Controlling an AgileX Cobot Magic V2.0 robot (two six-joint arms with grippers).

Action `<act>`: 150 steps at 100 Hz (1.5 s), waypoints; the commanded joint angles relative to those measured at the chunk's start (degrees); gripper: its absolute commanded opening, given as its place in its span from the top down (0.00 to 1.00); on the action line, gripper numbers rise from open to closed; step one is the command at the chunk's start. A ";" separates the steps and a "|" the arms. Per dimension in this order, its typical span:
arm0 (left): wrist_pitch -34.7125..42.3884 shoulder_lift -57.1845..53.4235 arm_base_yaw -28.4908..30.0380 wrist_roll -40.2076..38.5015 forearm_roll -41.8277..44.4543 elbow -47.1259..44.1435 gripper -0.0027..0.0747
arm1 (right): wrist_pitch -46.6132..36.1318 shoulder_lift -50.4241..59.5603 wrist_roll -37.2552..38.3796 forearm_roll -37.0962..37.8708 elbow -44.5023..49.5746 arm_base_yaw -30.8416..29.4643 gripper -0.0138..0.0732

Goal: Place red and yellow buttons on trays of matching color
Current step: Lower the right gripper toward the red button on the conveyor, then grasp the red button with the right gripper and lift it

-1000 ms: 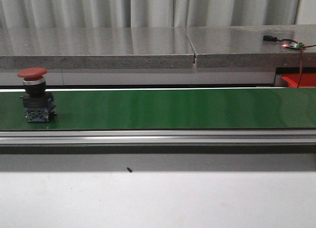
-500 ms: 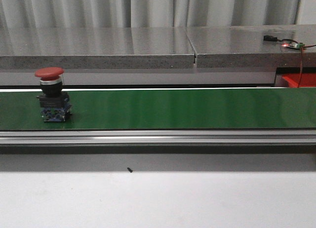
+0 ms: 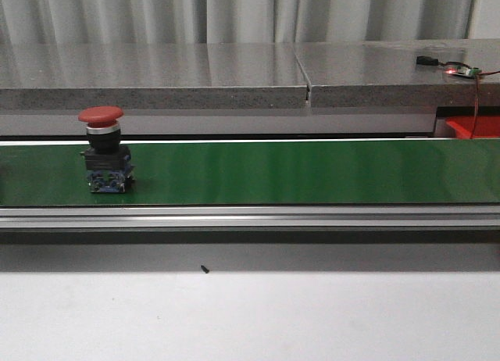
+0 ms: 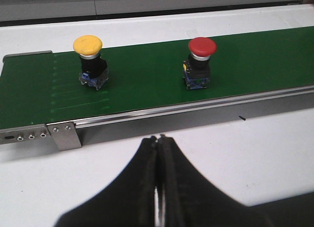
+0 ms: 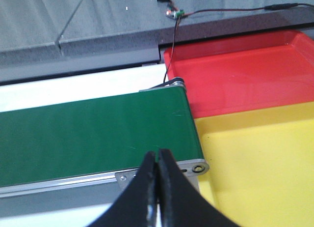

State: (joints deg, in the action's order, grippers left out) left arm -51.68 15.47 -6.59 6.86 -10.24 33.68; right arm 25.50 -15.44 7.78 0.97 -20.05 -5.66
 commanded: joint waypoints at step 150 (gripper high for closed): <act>3.44 0.53 -0.50 0.12 -0.89 1.33 0.99 | 7.12 -74.75 -39.13 -22.60 -52.53 38.86 0.22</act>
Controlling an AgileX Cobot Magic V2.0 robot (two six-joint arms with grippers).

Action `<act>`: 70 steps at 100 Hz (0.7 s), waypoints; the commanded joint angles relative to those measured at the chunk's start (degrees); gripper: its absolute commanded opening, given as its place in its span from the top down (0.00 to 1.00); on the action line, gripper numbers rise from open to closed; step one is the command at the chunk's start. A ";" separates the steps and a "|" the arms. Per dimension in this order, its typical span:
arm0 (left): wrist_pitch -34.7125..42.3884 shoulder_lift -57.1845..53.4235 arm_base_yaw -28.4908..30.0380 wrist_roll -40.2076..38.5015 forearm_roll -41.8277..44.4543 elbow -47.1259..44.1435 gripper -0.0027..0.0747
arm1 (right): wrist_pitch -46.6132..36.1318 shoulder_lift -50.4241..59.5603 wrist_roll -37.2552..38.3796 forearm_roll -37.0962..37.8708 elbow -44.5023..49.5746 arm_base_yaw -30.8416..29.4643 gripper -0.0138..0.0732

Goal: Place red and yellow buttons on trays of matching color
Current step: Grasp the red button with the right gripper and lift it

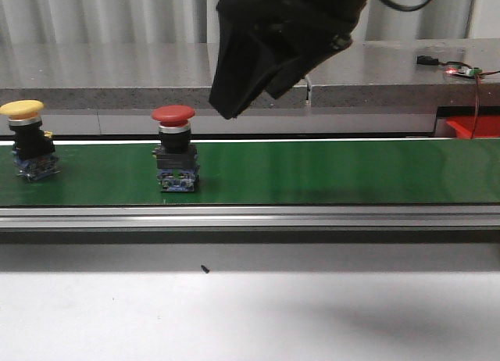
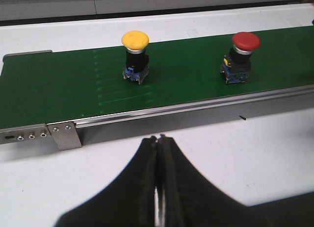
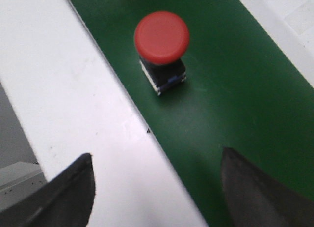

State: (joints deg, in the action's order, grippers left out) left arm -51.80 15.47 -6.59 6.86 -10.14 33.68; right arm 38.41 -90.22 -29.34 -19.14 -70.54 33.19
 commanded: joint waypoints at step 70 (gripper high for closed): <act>3.57 0.53 -0.50 0.12 -0.99 1.33 0.99 | -17.08 -7.79 -3.40 -3.08 -2.03 1.92 0.34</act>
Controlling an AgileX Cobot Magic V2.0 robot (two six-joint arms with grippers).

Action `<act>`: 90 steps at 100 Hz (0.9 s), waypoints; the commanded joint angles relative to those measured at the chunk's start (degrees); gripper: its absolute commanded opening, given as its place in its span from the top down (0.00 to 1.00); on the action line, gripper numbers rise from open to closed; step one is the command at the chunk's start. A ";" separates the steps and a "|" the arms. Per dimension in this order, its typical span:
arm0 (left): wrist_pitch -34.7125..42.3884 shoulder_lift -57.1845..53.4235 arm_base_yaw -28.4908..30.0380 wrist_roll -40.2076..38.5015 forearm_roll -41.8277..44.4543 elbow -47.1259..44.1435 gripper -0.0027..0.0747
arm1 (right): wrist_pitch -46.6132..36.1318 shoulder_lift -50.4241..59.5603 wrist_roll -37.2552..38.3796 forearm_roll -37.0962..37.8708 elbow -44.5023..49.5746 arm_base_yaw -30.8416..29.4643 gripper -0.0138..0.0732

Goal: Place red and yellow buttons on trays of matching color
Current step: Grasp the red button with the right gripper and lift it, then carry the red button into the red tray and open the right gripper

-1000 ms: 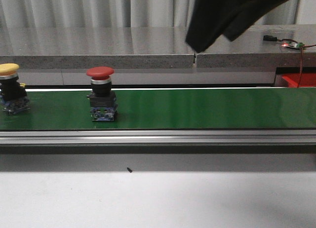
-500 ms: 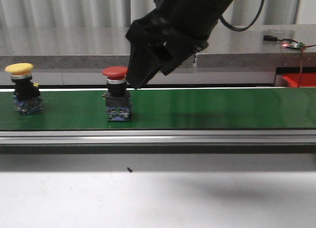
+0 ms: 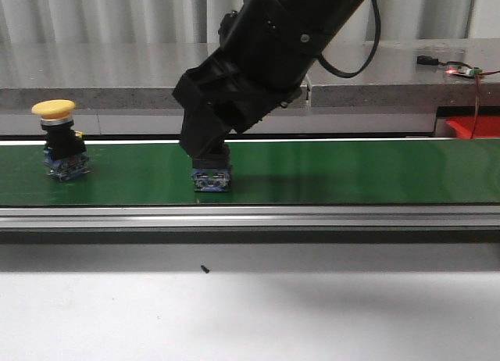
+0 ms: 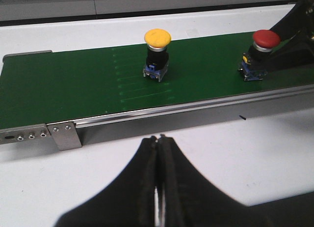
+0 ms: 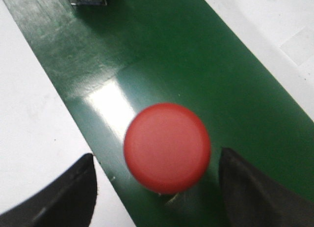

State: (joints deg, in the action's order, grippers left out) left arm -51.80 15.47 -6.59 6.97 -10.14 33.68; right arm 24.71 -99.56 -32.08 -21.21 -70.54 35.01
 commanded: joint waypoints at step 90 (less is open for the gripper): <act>3.57 0.53 -0.50 0.01 -0.99 1.33 0.99 | -5.38 17.09 -0.66 -0.83 9.02 -27.60 0.68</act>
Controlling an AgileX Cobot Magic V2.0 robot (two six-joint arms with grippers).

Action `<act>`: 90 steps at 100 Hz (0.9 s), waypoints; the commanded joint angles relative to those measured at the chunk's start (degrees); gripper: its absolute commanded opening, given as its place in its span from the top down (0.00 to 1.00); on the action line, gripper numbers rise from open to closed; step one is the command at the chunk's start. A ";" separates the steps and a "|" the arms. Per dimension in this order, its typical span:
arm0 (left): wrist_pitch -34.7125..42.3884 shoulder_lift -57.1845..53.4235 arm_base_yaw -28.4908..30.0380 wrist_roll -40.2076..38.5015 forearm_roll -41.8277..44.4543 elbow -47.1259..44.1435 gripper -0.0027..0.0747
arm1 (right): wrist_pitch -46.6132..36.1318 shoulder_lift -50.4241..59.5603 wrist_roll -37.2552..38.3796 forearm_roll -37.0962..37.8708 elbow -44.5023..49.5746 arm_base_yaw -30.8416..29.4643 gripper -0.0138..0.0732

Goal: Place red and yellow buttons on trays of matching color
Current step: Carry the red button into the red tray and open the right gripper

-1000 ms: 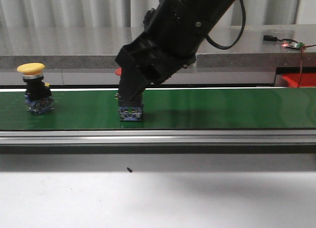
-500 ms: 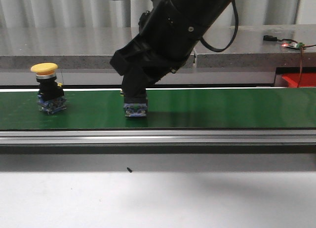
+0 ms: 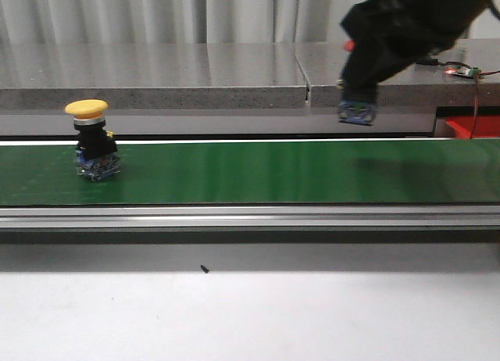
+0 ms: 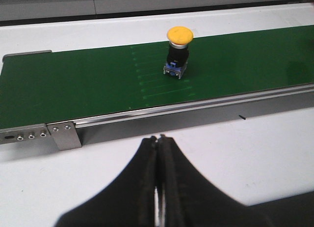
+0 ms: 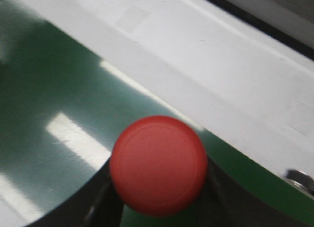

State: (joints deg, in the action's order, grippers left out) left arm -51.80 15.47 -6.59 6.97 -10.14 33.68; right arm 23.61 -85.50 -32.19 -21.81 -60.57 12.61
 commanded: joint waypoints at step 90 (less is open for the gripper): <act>3.57 0.53 -0.50 0.01 -0.99 1.33 0.99 | -19.20 -14.79 -0.49 -3.49 -1.06 -32.71 0.68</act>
State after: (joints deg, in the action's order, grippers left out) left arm -51.93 15.47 -6.59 6.97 -10.14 33.68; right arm 9.62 -101.51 -32.19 -23.90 -60.13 -19.84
